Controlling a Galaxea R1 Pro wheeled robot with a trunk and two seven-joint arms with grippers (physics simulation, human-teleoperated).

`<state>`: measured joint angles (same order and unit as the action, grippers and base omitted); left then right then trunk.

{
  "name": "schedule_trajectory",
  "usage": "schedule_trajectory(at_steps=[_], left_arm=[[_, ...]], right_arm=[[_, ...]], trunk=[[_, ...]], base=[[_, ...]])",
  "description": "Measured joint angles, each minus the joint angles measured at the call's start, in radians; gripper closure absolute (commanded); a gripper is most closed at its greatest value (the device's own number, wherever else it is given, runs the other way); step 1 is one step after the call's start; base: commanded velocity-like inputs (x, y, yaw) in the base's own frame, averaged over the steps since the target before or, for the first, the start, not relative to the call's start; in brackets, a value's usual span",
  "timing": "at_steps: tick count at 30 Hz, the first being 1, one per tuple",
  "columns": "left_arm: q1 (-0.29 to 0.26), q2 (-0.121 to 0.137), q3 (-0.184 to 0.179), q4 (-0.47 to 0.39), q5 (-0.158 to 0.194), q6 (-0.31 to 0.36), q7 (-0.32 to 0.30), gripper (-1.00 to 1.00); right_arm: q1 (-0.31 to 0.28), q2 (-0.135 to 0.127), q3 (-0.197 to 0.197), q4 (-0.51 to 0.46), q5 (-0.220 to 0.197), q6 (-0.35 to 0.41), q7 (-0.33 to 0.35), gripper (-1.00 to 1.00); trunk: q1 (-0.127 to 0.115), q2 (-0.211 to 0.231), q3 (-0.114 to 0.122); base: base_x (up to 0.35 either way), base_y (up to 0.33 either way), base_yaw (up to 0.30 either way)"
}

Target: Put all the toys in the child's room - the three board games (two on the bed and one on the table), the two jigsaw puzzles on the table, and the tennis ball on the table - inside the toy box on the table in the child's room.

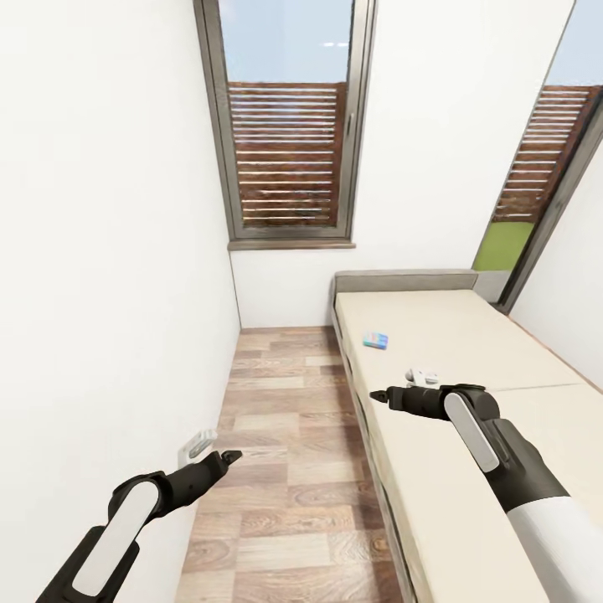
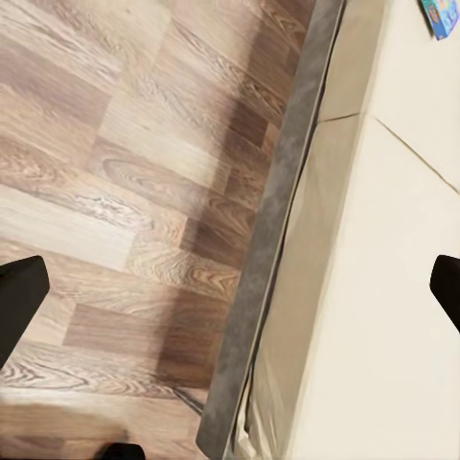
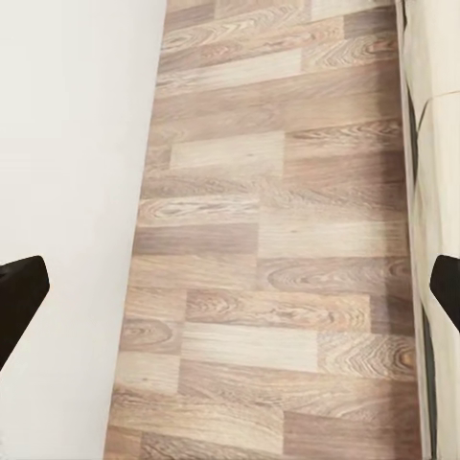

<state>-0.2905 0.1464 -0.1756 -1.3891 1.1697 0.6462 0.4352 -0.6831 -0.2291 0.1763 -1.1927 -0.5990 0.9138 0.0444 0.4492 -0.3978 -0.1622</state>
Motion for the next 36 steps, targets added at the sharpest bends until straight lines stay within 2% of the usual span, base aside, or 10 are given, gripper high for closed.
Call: schedule_trajectory(at_steps=[27,36], left_arm=[[0.000,-0.001,0.001,-0.001,0.000,0.000,0.000,-1.00],[0.000,0.000,0.001,-0.001,-0.002,0.000,0.001,-1.00]], right_arm=[[0.000,0.000,-0.001,0.000,0.000,0.000,0.000,-1.00],[0.000,0.000,-0.001,0.000,0.000,0.000,0.000,-1.00]], trunk=[[0.000,0.000,0.000],[0.000,0.000,0.000]], base=[[0.017,0.018,0.000],[0.164,0.085,0.000]])
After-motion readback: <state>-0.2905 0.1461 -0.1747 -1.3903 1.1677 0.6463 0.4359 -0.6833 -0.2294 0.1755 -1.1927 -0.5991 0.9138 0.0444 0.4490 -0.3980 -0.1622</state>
